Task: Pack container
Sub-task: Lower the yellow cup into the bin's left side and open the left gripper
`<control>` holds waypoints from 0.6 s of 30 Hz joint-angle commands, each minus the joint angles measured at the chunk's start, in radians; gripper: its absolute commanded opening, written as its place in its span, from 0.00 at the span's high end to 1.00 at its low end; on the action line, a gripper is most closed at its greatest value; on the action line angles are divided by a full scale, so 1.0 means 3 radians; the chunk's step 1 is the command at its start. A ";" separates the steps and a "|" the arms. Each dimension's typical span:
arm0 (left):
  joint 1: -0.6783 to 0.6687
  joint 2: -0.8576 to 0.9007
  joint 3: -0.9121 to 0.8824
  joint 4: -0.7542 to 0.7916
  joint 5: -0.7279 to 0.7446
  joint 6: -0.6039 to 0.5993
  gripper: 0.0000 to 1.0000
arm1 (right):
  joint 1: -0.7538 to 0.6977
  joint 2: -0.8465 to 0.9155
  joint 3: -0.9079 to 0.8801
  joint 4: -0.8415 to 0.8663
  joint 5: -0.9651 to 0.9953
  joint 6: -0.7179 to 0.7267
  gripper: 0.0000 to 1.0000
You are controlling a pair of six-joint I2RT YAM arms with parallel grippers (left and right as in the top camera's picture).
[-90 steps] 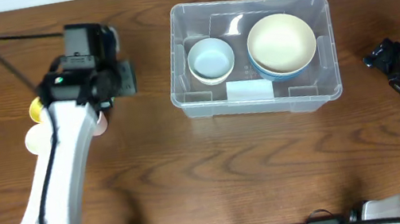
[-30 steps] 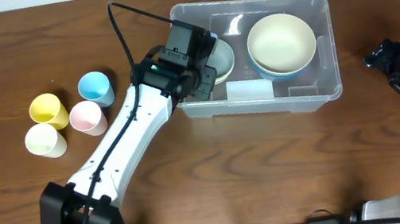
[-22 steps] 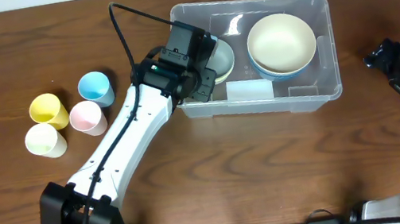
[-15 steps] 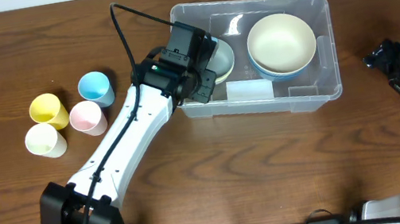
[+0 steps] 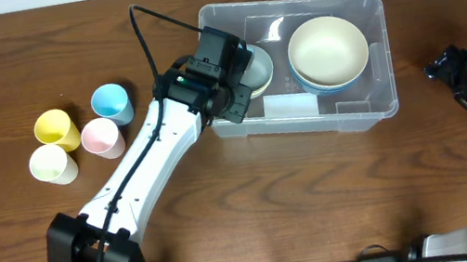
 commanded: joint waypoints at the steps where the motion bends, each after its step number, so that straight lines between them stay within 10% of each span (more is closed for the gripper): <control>1: 0.0018 0.0011 -0.0050 0.0050 -0.0033 0.0009 0.78 | -0.0011 0.0000 -0.0010 0.0003 0.0025 0.0046 0.01; 11: 0.0018 0.0011 -0.0050 0.0184 -0.0034 0.0010 0.77 | -0.0011 0.0000 -0.0010 0.0003 0.0025 0.0046 0.01; 18: 0.0109 -0.0056 0.0041 0.0282 -0.0181 -0.0020 0.38 | -0.0011 0.0000 -0.0010 0.0001 0.0025 0.0045 0.01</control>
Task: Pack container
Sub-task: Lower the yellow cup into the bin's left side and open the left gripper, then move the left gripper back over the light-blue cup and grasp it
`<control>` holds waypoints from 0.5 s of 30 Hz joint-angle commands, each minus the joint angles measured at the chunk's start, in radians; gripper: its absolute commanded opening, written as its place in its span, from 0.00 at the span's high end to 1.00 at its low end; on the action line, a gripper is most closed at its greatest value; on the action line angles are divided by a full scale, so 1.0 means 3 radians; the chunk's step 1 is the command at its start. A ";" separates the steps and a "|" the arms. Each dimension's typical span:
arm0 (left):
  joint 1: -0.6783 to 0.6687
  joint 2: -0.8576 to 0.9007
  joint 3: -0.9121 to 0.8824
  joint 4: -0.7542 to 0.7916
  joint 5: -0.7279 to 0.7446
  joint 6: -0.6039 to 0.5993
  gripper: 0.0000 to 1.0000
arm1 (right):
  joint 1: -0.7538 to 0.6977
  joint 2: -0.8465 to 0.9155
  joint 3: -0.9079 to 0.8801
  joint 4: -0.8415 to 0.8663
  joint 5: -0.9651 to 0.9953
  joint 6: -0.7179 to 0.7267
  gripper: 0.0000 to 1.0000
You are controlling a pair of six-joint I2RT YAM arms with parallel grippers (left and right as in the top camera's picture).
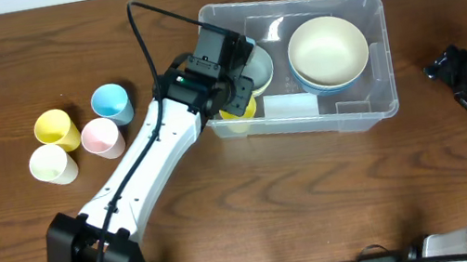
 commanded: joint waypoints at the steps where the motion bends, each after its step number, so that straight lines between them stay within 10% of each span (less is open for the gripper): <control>1: 0.0125 -0.0095 0.0070 0.0009 -0.0216 -0.0079 0.34 | -0.0011 0.0000 -0.0010 0.0001 0.0025 0.0046 0.01; 10: 0.0888 -0.0730 0.0144 -0.0065 -0.0443 -0.0637 0.02 | -0.0011 0.0000 -0.0010 0.0003 0.0025 0.0046 0.01; 15: 0.1256 -0.0858 0.0142 -0.0332 -0.0444 -0.0641 0.02 | -0.0011 0.0000 -0.0010 0.0003 0.0025 0.0045 0.01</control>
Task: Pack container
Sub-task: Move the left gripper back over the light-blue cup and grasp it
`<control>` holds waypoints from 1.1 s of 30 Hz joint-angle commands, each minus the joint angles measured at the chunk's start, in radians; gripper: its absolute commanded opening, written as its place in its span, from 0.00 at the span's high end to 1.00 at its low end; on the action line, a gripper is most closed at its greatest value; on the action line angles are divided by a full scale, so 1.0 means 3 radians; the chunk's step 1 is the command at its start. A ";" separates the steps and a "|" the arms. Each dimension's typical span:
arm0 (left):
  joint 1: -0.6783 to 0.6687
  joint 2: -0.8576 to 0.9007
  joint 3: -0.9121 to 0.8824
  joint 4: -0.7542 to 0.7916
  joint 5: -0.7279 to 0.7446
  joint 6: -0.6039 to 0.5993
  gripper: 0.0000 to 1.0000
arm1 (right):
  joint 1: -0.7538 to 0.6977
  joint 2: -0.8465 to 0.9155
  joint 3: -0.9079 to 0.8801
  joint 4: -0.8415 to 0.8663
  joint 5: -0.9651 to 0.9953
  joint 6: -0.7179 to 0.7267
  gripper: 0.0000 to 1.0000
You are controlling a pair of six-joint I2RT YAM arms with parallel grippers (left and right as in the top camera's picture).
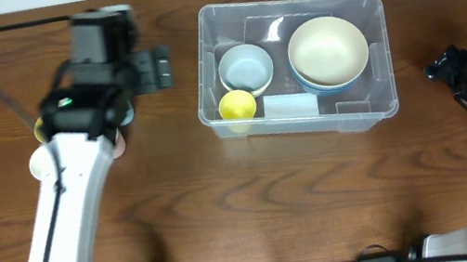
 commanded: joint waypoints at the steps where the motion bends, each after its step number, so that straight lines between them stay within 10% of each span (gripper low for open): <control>1: 0.0164 0.0011 0.0029 -0.0141 -0.0038 -0.0089 0.02 | -0.0011 0.0000 -0.0010 0.0003 0.0025 0.0046 0.01; 33: 0.0510 0.1387 -0.0067 -0.0014 0.0151 0.0060 0.02 | -0.0011 0.0000 -0.0010 0.0003 0.0025 0.0046 0.01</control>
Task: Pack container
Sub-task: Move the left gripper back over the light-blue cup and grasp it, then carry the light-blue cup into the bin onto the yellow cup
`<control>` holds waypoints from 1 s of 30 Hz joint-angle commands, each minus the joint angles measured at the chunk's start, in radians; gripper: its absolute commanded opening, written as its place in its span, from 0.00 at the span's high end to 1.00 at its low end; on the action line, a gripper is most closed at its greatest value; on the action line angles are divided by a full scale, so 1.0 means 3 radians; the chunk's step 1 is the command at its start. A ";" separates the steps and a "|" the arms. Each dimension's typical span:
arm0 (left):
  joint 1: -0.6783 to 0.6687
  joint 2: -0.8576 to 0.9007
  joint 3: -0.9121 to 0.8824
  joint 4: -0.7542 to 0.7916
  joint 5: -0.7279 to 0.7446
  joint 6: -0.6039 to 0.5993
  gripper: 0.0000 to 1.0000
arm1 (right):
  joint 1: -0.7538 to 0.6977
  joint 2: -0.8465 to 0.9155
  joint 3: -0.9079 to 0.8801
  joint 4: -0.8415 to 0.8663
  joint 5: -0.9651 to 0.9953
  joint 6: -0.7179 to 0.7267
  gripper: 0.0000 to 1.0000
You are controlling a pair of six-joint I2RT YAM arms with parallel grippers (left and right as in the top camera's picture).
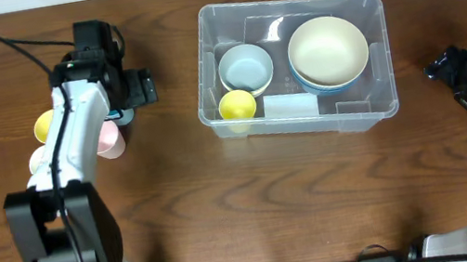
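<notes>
The clear plastic container (371,107) stands right of centre. Inside it are a small light-blue bowl (245,66), a yellow cup (236,106), a large cream bowl (327,48) nested in a blue one, and a white block (291,106). To the left, my left gripper (138,88) hovers open over the group of cups. Under it only a sliver of the blue cup (121,115) shows. The arm partly covers the pink cup (111,141), a second yellow cup (44,126) and a cream cup (35,160). My right gripper (435,71) rests shut at the far right, holding nothing.
Bare wooden table lies between the cups and the container's left wall. The left arm's black cable (18,47) arches over the back left. The right arm stands just past the container's right end.
My left gripper has moved down and slightly left, from behind the cups to right over the blue cup. The arm now lies across the pink, yellow and cream cups. The right arm has not moved.
My left gripper was inside the container's left end beside the small blue bowl. Then a yellow cup showed beneath it there. After that the arm was back on the left with the yellow cup left in the container, and now it is over the blue cup.
</notes>
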 commanded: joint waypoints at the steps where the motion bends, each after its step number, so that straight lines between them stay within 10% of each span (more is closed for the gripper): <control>1: 0.0008 0.0153 0.0006 0.0043 0.0043 0.0065 0.02 | -0.0011 0.0000 -0.0010 0.0003 0.0025 0.0045 0.01; 16: 0.0008 0.0443 0.0006 0.0187 0.0043 0.0121 0.01 | -0.0011 0.0000 -0.0010 0.0003 0.0025 0.0046 0.01; 25: 0.0008 0.0443 0.0006 0.0296 0.0043 0.0122 0.80 | -0.0011 0.0000 -0.0010 0.0003 0.0025 0.0046 0.01; 30: 0.0008 0.0440 0.0009 0.0394 0.0043 0.0121 0.94 | -0.0011 0.0000 -0.0010 0.0003 0.0025 0.0046 0.01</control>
